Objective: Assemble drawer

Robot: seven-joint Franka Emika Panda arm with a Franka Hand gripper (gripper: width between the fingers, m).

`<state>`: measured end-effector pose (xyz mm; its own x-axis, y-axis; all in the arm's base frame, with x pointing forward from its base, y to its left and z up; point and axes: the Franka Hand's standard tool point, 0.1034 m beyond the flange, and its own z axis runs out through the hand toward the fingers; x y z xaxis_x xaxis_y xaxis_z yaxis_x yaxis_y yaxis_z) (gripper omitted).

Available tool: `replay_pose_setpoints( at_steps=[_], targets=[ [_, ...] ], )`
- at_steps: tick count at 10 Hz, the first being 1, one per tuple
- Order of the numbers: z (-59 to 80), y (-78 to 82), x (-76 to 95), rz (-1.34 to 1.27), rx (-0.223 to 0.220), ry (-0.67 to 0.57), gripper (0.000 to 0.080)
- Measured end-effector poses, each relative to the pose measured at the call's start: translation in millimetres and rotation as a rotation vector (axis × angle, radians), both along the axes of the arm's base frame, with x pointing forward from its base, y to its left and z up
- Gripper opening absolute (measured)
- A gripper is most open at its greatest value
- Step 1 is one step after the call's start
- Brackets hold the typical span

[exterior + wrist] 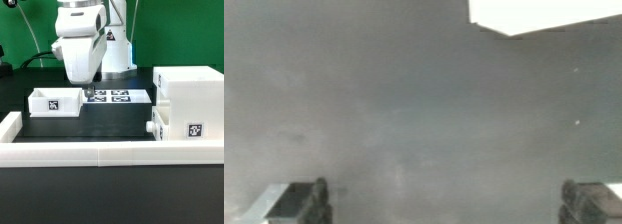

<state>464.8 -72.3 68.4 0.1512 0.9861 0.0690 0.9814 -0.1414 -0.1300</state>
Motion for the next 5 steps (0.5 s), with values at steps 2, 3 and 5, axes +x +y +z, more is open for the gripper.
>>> replay_pose_setpoints(
  at_steps=[2,3,5],
  targets=[
    [-1.9,-6.6,-3.9,-0.072,-0.003,0.019,0.0648],
    [-2.1,-5.4,-4.0,-0.062,-0.002,0.019,0.0648],
    [-2.2,-5.7,-4.2,-0.214,-0.02,0.033,0.0648]
  ],
)
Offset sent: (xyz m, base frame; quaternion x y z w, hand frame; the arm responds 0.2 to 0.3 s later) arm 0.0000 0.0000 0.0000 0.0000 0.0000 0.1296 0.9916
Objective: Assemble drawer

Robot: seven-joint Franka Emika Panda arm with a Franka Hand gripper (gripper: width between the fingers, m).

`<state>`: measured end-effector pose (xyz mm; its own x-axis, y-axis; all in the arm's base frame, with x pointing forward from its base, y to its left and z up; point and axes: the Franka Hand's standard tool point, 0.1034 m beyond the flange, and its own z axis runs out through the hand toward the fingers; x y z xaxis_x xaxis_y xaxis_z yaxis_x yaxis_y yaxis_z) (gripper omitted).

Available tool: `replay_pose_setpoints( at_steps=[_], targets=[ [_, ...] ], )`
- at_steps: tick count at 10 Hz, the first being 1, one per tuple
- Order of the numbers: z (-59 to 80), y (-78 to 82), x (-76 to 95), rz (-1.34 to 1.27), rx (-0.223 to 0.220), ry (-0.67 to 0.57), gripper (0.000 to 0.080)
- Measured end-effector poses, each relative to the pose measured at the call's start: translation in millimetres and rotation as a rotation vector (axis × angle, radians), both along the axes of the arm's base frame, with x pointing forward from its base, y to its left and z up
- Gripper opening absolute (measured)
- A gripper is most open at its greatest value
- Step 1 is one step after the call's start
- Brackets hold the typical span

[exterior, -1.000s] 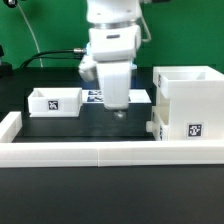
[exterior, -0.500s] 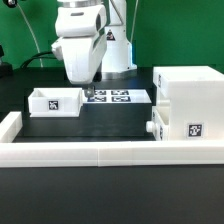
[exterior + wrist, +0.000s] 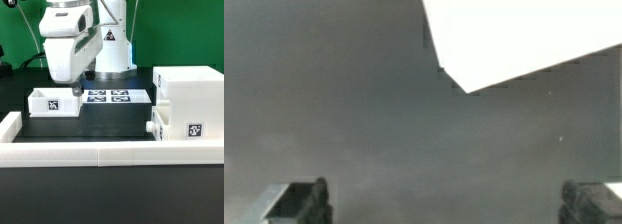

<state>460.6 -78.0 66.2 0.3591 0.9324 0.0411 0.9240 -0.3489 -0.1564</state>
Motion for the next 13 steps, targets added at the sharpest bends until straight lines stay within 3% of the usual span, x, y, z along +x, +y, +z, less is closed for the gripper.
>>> replay_pose_setpoints(
  at_steps=[2,4,11,13],
  targets=[
    [0.2,-9.0,-3.1,-0.175,-0.02,-0.014,0.0648],
    [-5.2,-15.2,-24.8,-0.402,-0.055,-0.01,0.0648],
    [-6.1,-11.6,-25.9,-0.904,-0.107,0.021,0.0648],
    [-14.7,-12.8,-31.3,-1.119,-0.133,-0.008,0.0648]
  ],
)
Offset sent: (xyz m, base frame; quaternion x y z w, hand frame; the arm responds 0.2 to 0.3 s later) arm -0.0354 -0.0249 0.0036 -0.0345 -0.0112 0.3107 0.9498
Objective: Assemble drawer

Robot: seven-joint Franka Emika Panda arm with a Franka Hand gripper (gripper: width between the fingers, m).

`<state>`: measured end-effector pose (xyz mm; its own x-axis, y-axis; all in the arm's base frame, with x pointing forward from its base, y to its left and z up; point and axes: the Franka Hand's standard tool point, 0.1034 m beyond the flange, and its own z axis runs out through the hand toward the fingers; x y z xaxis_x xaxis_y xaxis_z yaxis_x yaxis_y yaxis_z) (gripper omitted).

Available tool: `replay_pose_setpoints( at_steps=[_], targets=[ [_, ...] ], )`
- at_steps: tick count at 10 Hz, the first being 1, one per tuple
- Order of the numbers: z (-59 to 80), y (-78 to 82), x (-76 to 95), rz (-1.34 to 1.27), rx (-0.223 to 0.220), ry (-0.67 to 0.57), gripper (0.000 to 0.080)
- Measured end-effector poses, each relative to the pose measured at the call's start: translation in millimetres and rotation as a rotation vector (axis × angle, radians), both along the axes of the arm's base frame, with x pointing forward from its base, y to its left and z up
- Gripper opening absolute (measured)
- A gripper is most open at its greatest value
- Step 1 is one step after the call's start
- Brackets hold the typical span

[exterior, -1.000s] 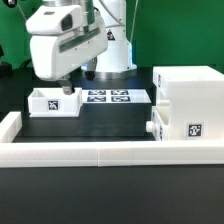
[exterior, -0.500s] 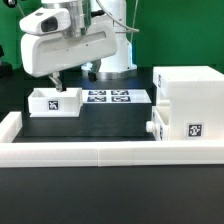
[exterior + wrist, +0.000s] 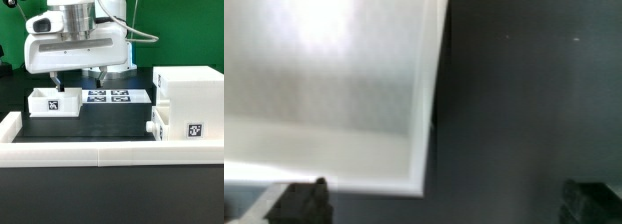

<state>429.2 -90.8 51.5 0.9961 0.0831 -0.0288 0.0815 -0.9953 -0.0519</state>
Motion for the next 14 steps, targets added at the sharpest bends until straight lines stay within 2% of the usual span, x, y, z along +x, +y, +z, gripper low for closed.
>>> replay_pose_setpoints(
  at_steps=[1,2,4,10,13,14],
  targets=[
    [-5.5,-3.8,-7.6,-0.083,-0.007,0.016,0.0648],
    [-10.1,-1.2,-11.6,-0.126,-0.013,0.003,0.0648],
    [-18.2,-1.2,-24.6,-0.214,-0.004,0.01,0.0648],
    [-42.1,-3.8,-38.9,-0.045,0.003,0.017,0.0648],
    [-45.1,-4.7,-39.0,-0.037,0.003,0.017,0.0648],
    [-45.1,-4.5,-38.9,-0.036,0.004,0.017,0.0541]
  ],
)
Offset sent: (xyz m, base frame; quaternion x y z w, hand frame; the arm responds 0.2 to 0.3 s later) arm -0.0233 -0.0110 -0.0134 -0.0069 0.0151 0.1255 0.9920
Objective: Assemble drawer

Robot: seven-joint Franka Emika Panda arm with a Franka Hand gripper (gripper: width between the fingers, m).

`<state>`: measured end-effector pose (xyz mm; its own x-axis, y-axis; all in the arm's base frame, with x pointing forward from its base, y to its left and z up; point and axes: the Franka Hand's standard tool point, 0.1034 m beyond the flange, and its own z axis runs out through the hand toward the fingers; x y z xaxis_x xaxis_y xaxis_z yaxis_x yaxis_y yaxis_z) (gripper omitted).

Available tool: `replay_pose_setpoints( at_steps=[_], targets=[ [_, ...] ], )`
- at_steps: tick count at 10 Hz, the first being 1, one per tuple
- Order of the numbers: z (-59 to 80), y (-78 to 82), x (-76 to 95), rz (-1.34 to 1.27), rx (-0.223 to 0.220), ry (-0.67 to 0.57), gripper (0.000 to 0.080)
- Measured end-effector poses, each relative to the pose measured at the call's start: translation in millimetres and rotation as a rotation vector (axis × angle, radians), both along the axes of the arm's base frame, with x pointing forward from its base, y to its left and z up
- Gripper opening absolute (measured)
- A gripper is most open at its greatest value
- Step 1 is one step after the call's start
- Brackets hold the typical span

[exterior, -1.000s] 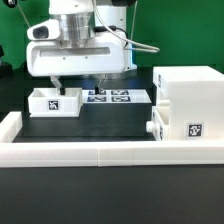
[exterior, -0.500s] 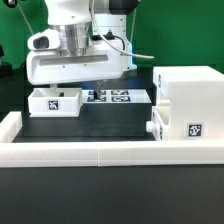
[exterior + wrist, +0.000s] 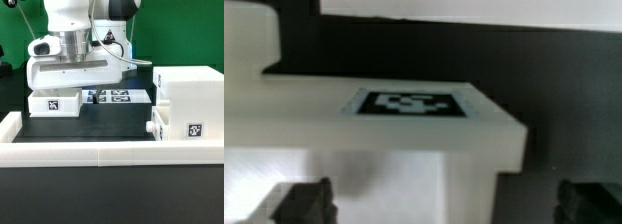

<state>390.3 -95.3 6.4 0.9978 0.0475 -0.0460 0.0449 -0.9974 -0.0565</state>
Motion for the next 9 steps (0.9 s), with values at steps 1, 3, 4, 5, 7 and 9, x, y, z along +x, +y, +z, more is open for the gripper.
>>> replay_pose_setpoints(
  at_steps=[1,3,4,5,7,9],
  targets=[
    [0.0,0.1,0.0,0.0,0.0,0.0,0.0541],
    [0.0,0.2,0.0,0.001,0.0,0.0,0.0369],
    [0.0,0.2,0.0,0.001,0.0,0.0,0.0167],
    [0.1,0.2,0.2,0.002,0.0,0.0,0.0057],
    [0.3,0.2,0.5,0.002,0.0,-0.001,0.004],
    [0.3,0.2,0.5,0.002,0.0,-0.001,0.004]
  ],
)
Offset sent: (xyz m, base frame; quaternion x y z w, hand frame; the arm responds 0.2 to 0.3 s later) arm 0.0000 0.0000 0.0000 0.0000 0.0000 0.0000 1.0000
